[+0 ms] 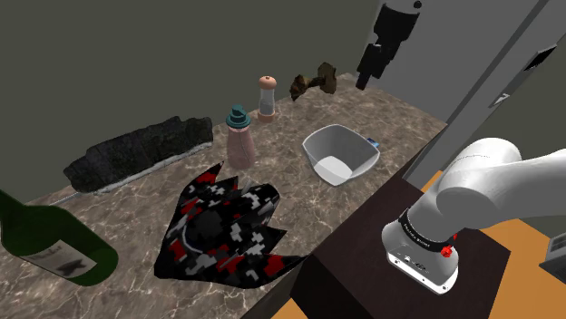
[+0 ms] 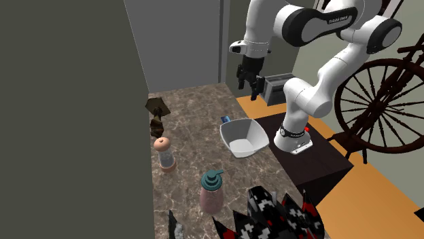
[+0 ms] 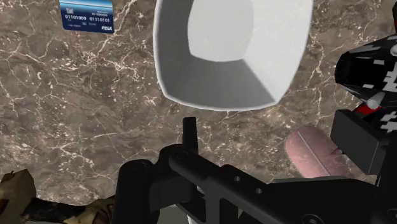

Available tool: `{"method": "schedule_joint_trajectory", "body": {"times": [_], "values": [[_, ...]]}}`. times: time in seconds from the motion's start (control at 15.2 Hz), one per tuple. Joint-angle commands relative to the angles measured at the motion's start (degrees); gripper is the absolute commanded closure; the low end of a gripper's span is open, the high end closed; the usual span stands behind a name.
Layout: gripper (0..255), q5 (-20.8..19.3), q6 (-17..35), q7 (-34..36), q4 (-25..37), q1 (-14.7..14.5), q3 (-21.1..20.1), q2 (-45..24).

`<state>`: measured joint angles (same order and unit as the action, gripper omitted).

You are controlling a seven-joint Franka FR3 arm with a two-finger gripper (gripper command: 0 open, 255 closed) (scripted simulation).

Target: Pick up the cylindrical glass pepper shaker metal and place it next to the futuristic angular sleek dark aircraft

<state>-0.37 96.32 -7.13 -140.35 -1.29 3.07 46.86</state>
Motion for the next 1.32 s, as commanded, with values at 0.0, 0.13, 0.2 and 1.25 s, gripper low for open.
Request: {"method": "schedule_joint_trajectory", "body": {"times": [0.0, 0.13, 0.2, 1.25], "values": [[0, 0.00, 0.00, 0.00, 0.00, 0.00, 0.00, 0.00], [0, -0.22, 3.42, 0.77, 1.01, -0.12, -0.74, -4.24], [0, -0.37, 5.04, 1.17, 1.64, -0.16, -1.10, -6.41], [0, -6.82, 21.04, 9.26, 22.38, 0.47, -5.75, -42.37]]}}
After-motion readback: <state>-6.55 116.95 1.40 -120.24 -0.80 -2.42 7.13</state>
